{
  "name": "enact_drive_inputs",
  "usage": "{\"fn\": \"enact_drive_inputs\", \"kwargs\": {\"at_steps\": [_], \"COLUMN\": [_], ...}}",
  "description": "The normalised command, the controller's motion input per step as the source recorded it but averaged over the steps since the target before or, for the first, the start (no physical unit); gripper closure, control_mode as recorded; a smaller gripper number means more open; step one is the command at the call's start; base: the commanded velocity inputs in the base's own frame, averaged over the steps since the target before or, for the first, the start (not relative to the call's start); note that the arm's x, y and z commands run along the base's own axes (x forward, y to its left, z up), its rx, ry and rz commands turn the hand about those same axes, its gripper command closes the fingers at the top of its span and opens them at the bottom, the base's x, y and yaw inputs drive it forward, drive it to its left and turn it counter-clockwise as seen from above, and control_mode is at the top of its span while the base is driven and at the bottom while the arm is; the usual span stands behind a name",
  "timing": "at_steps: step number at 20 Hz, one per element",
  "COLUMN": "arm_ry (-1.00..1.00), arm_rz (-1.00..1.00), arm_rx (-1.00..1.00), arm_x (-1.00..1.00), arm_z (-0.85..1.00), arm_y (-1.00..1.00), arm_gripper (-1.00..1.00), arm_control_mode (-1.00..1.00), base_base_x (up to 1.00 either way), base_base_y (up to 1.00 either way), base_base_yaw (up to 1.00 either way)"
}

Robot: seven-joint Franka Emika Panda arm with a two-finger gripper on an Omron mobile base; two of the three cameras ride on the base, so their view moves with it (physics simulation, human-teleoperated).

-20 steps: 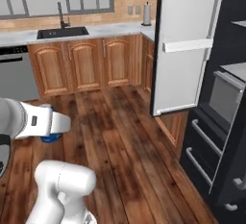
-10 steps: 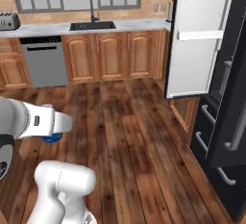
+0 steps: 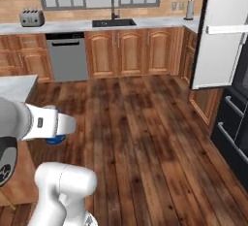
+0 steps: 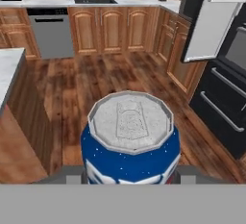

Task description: Open the fridge, grab two sodas, and place both sodas inside the bowl with ice on the dining counter.

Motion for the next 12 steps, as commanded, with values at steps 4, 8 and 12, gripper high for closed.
{"fn": "enact_drive_inputs", "kwargs": {"at_steps": [4, 8, 12], "arm_ry": [0.0, 0.0, 0.0], "arm_rz": [0.0, 0.0, 0.0], "arm_rx": [0.0, 0.0, 0.0], "arm_x": [0.0, 0.0, 0.0], "arm_z": [0.0, 0.0, 0.0], "arm_y": [0.0, 0.0, 0.0], "arm_gripper": [1.0, 1.0, 1.0], "arm_control_mode": [1.0, 1.0, 1.0], "base_base_x": [-0.21, -0.43, -0.85], "base_base_y": [1.0, 0.97, 0.83], "base_base_yaw": [0.0, 0.0, 0.0]}}
